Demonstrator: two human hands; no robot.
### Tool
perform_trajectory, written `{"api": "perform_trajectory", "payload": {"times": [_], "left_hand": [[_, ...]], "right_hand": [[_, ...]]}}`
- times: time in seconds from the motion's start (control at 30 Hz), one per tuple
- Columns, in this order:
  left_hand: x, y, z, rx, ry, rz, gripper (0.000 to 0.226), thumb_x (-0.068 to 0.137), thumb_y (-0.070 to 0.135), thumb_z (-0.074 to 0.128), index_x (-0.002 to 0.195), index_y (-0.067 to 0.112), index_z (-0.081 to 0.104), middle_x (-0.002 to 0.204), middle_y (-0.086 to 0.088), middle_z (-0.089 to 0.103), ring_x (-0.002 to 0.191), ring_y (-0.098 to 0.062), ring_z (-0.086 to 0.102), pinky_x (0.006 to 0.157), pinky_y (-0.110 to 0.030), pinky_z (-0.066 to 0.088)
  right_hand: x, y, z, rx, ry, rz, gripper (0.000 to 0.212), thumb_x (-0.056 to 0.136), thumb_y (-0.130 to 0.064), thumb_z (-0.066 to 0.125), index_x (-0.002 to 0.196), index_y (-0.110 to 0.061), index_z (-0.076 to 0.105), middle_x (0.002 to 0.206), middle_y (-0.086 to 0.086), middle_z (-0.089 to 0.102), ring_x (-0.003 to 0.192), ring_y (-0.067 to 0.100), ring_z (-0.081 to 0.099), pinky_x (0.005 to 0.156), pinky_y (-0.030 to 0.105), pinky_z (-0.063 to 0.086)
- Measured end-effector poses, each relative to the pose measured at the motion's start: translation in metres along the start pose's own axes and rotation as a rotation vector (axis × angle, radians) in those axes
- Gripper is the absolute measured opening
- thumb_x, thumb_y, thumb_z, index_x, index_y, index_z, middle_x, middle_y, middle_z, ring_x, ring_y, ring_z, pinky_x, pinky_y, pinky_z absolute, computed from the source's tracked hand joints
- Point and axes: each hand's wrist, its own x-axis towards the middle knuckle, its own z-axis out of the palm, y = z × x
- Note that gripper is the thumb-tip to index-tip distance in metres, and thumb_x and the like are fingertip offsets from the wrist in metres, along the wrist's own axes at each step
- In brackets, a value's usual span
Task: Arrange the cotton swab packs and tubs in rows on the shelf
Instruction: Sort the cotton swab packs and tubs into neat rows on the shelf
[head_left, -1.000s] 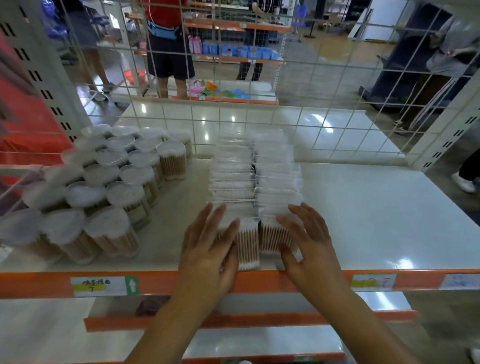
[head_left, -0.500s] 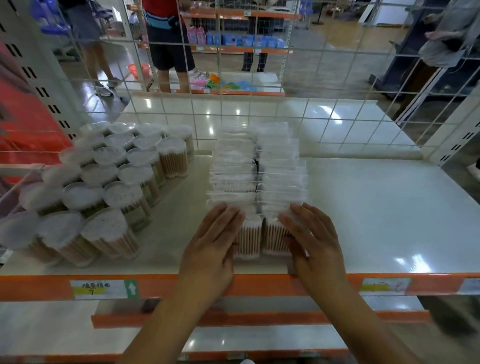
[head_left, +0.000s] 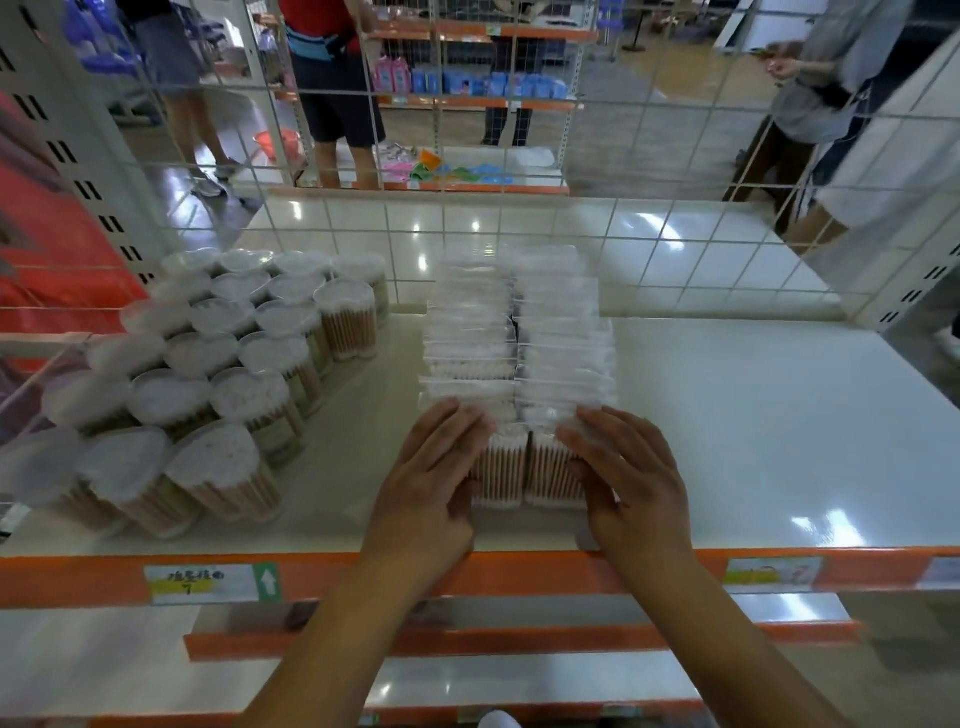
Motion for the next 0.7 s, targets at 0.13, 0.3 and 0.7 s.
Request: {"api": "perform_trajectory", "payload": {"times": [0.13,0.3,0.7], "left_hand": [[-0.004,0.002,-0.005,0.046,-0.041,0.04,0.052,0.079,0.015,0.044,0.131,0.014,0.041,0.137,0.0,0.042,0.131,-0.022,0.033,0.112,-0.029,0.024],[-0.003,0.003,-0.014,0.089,-0.056,0.082,0.049,0.079,0.023,0.046,0.127,0.017,0.042,0.133,-0.005,0.051,0.128,-0.023,0.037,0.103,-0.045,0.038],[0.001,0.017,-0.017,0.221,-0.012,0.126,0.038,0.087,0.035,0.044,0.122,0.02,0.045,0.127,-0.003,0.05,0.125,-0.024,0.037,0.105,-0.052,0.027]], "right_hand": [[0.0,-0.003,-0.007,-0.02,-0.042,0.027,0.027,0.082,-0.017,0.051,0.105,-0.023,0.063,0.112,0.006,0.066,0.11,0.024,0.053,0.086,0.059,0.046],[0.003,-0.012,-0.011,-0.085,-0.085,0.081,0.027,0.08,-0.021,0.046,0.104,-0.031,0.054,0.112,0.004,0.065,0.114,0.019,0.048,0.1,0.062,0.033],[0.001,-0.025,-0.022,-0.157,-0.081,0.102,0.03,0.081,-0.023,0.044,0.108,-0.022,0.056,0.117,0.009,0.063,0.119,0.024,0.042,0.103,0.06,0.02]]}}
